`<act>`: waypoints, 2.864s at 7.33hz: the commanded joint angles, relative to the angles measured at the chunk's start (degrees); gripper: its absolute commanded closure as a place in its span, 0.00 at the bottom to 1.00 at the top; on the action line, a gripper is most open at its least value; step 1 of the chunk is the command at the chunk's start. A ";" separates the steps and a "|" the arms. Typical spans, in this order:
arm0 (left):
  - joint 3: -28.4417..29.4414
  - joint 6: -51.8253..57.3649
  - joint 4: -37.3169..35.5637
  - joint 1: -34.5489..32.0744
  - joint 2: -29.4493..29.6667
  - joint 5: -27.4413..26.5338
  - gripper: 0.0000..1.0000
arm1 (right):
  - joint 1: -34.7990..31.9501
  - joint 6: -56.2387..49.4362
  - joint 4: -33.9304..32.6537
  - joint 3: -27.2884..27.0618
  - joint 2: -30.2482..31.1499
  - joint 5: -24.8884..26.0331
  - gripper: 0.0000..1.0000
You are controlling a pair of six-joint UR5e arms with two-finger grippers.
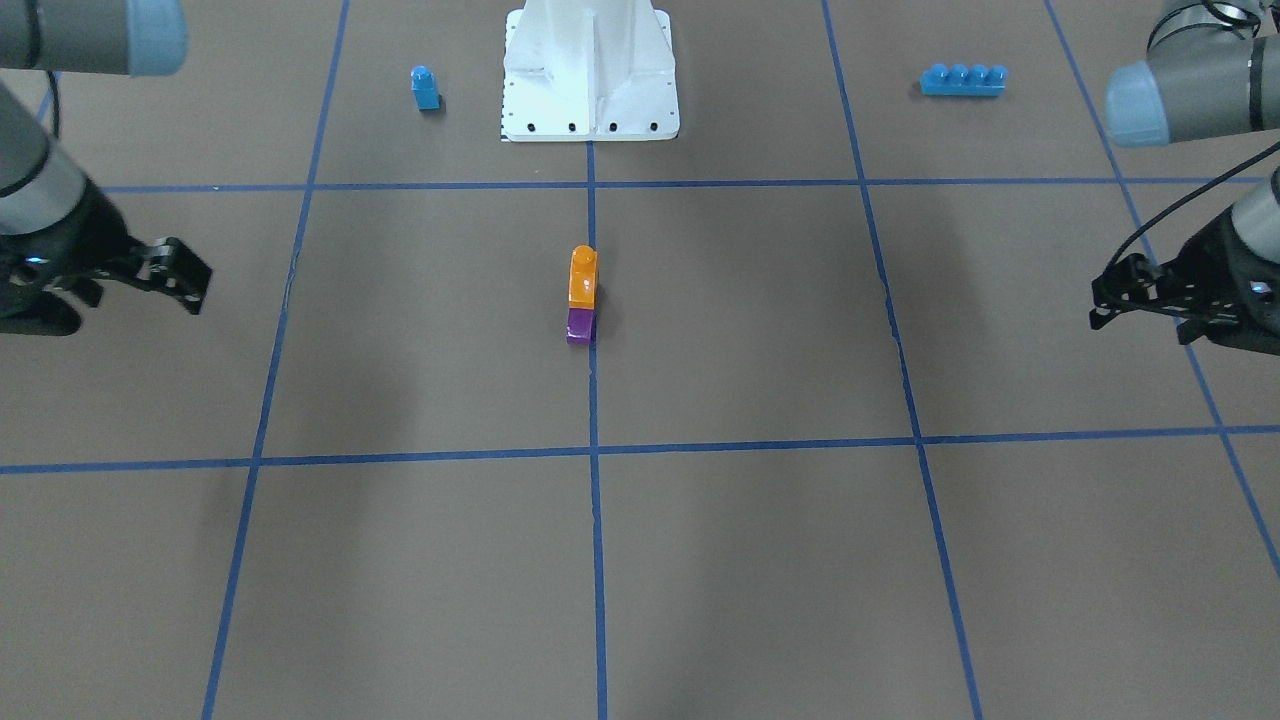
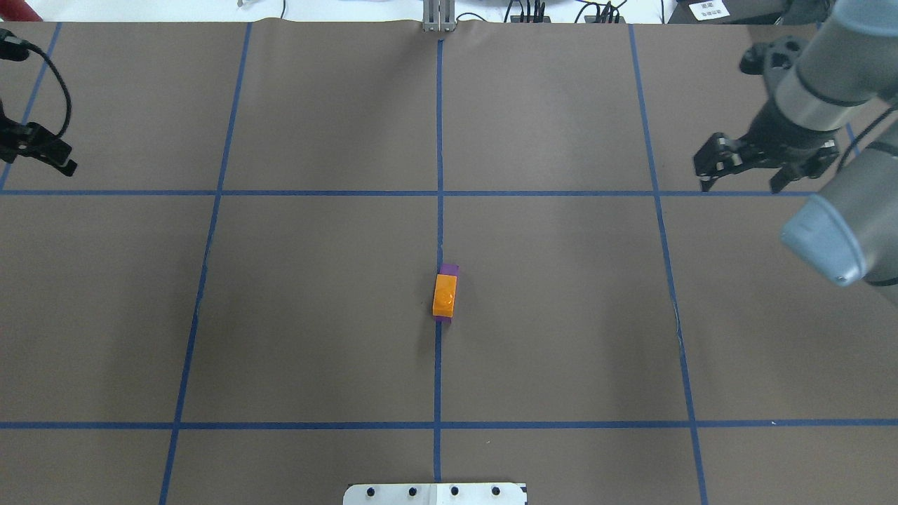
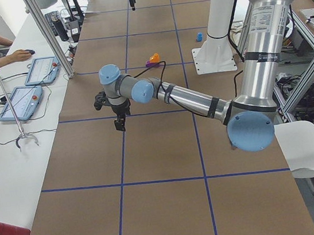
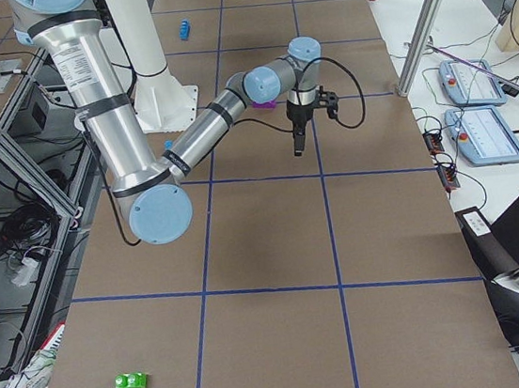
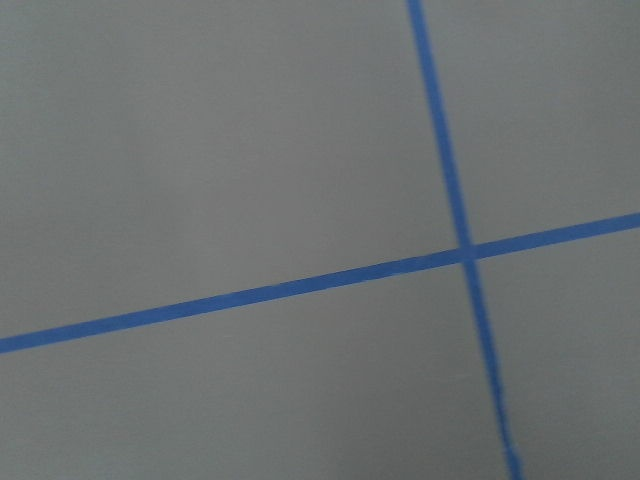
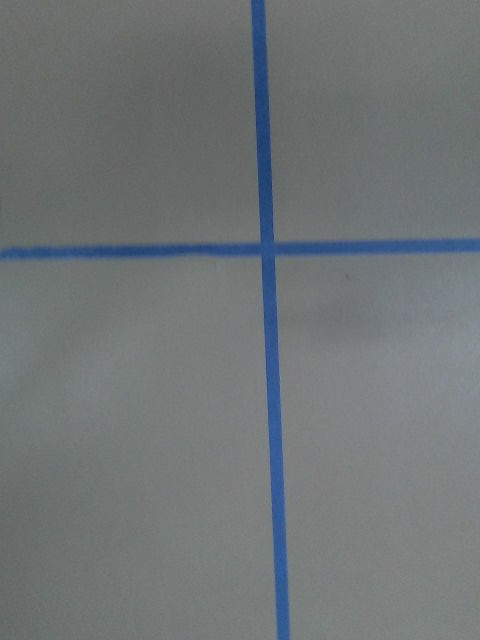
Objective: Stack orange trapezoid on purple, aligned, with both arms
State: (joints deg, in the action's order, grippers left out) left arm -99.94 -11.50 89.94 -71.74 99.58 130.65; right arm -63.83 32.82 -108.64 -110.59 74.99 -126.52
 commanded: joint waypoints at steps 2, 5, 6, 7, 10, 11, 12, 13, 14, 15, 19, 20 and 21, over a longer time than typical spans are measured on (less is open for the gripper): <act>6.23 15.07 0.06 -10.33 -2.55 0.13 0.00 | -15.41 -28.10 0.00 11.59 4.46 -4.52 0.00; 9.68 17.39 -1.59 -13.78 -2.38 2.05 0.00 | -18.61 -31.69 10.69 18.47 8.14 -5.67 0.00; 9.77 17.31 -2.74 -14.13 -2.38 4.07 0.00 | -18.96 -31.77 10.81 19.44 8.15 -5.67 0.00; 9.51 17.30 -2.92 -14.22 -2.64 4.09 0.00 | -18.96 -31.68 10.81 19.45 8.41 -5.67 0.00; 9.77 16.69 -2.84 -14.13 -2.64 3.56 0.00 | -18.96 -31.68 10.81 19.54 8.59 -5.40 0.00; 9.77 16.52 -2.84 -14.13 -2.55 3.91 0.00 | -19.13 -31.86 10.81 19.45 8.59 -5.75 0.00; 9.68 16.17 -2.84 -14.13 -2.55 4.00 0.00 | -19.48 -32.03 10.81 19.36 8.68 -5.76 0.00; 9.77 16.08 -2.84 -14.13 -2.47 3.92 0.00 | -19.92 -32.12 10.81 19.45 8.68 -6.19 0.00; 9.59 16.16 -2.75 -14.13 -2.38 3.83 0.00 | -20.10 -32.21 10.81 19.28 9.11 -6.28 0.00; 9.50 16.08 -2.75 -14.13 -2.38 3.65 0.00 | -20.10 -32.30 10.81 19.28 9.38 -6.29 0.00; 10.03 16.07 -2.75 -14.13 -2.55 3.65 0.00 | -20.10 -32.12 10.90 16.74 11.30 -6.02 0.00; 10.03 16.16 -2.66 -14.13 -2.47 3.56 0.00 | -20.10 -31.86 10.90 16.12 11.40 -6.02 0.00; 10.03 16.16 -2.66 -14.13 -2.55 3.56 0.00 | -20.10 -31.77 10.90 16.02 11.58 -6.02 0.00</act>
State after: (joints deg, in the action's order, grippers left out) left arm -89.92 4.63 87.24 -85.87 97.06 134.25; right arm -83.94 0.86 -97.73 -94.09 86.26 -132.55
